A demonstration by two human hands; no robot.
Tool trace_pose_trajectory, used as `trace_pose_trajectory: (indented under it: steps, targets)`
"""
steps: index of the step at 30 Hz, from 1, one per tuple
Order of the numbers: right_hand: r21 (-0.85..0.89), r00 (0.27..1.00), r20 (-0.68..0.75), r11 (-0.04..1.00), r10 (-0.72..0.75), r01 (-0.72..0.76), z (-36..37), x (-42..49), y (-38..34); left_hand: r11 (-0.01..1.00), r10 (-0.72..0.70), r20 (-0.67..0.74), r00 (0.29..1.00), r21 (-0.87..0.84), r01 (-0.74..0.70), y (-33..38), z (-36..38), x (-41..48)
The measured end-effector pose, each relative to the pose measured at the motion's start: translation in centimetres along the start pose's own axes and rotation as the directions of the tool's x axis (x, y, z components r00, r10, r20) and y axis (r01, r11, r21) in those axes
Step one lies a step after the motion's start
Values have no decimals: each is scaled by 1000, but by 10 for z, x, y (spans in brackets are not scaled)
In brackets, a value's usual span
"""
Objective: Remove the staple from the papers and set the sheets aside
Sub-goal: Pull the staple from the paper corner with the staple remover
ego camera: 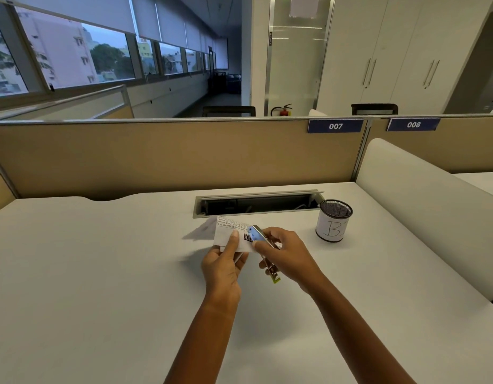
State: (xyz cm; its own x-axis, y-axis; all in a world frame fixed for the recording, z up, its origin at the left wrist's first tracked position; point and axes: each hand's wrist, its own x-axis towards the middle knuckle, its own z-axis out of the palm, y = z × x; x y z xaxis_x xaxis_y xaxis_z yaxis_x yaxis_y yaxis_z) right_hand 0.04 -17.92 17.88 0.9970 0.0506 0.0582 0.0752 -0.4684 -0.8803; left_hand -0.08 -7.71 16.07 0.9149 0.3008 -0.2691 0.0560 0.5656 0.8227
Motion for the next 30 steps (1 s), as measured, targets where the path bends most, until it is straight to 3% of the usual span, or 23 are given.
trace_pose_trajectory:
  steps: [8, 21, 30]
  targets:
    - [99, 997, 61, 993, 52, -57, -16, -1, -12, 972, 195, 7, 981, 135, -194, -11, 6, -8]
    - [98, 997, 61, 994, 48, -54, -28, -1, -22, 908, 369, 7, 929, 209, -363, -9, 16, -11]
    - [213, 999, 34, 976, 39, -45, -24, -4, -23, 816, 506, 11, 862, 317, -483, -10, 20, -13]
